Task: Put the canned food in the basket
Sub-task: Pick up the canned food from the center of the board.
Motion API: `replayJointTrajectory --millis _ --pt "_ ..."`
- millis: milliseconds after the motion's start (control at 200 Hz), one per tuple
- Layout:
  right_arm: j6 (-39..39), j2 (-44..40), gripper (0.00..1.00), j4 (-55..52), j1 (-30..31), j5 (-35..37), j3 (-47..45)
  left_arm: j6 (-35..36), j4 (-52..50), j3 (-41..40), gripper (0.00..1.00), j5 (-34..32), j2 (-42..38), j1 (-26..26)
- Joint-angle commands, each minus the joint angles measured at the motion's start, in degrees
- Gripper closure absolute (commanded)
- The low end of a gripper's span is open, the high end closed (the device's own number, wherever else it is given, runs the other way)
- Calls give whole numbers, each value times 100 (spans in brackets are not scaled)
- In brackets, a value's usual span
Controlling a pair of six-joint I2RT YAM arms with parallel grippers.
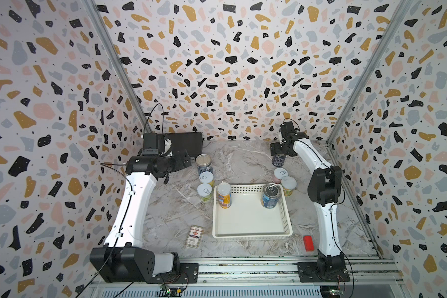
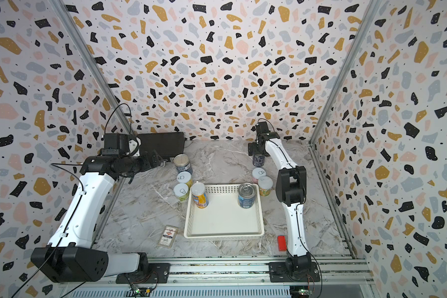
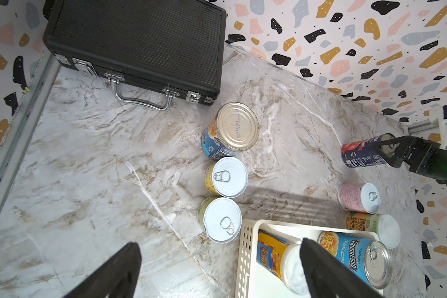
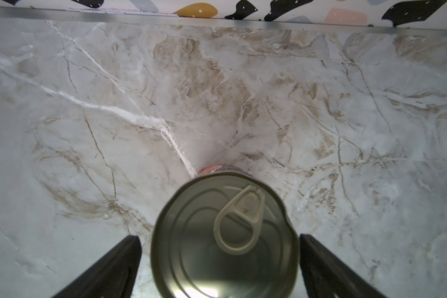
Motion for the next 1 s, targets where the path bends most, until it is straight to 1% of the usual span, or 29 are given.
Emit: replayJointTrajectory --millis 0,130,175,255,380,536,746,816,921,996 --pt "-49 136 0 -282 -69 87 432 -34 217 -65 0 90 16 39" --pt "-30 192 0 -337 -82 39 555 -31 229 -75 0 124 29 39" --pt "-33 183 2 -333 -80 22 580 -34 230 -77 0 134 37 39" --pt "-27 191 10 -331 -81 -31 614 -25 237 -78 0 151 33 39" --pt "14 175 26 -333 -82 -134 626 -16 238 -75 0 174 23 39" --pt "109 -19 42 -340 -82 -146 590 -25 248 -74 0 195 53 48" --pt "346 -563 57 -206 -81 -207 285 -25 265 -100 0 205 7 57" --pt "416 -826 61 -127 -75 -73 71 -32 269 -91 0 251 48 57" --pt "473 -1231 65 -38 -82 153 -230 -42 265 -85 0 319 78 57" --pt "527 -1551 67 103 -82 174 -489 -43 268 -84 0 313 58 57"
